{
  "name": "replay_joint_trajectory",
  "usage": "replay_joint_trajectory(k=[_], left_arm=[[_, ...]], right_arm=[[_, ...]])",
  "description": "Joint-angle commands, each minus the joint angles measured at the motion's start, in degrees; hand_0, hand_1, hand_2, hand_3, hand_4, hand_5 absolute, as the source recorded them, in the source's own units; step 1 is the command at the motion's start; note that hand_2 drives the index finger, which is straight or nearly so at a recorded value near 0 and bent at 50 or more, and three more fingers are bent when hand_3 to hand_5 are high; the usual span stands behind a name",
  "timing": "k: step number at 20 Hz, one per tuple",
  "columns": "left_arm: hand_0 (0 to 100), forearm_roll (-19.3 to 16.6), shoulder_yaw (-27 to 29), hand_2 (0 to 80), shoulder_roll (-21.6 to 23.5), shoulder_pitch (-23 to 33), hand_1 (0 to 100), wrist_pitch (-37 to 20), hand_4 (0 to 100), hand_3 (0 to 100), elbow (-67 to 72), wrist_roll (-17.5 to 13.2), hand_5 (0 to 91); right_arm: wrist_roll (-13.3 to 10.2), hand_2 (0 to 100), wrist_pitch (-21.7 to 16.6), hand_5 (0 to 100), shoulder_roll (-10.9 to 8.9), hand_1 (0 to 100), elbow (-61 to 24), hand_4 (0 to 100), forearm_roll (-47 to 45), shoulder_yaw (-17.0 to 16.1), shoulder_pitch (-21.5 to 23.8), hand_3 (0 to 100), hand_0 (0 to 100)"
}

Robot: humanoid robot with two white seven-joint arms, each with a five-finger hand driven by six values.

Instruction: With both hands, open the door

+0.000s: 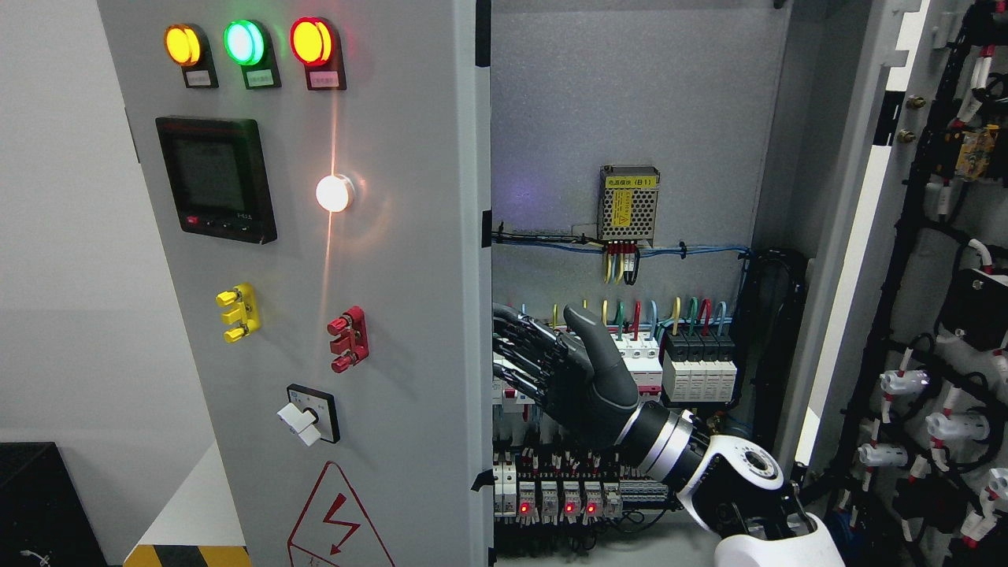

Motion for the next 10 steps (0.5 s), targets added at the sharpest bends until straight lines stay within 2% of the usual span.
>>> replay_joint_trajectory(k=[1,6,10], left_arm=[[0,1.9,1.4,0.0,0.0,0.0,0,0.0,0,0,1.7,0.0,0.0],[0,1.9,1.5,0.0,0.0,0.0,0,0.0,0,0,1.7,0.0,0.0],[0,1.8,1.5,0.0,0.0,0.0,0,0.0,0,0,1.7,0.0,0.0]], right_arm=[[2.0,0,0.0,0,-2.52,0,-7.5,0,0.0,2.4,3.8,0,19],[2.8,0,-0.2,0,-2.69,0,-8.7,0,0.1,4.6,6.3,0,19],[2.9,0,-0.2,0,-3.39,0,-10.4,0,0.0,8.9,8.0,0,19]])
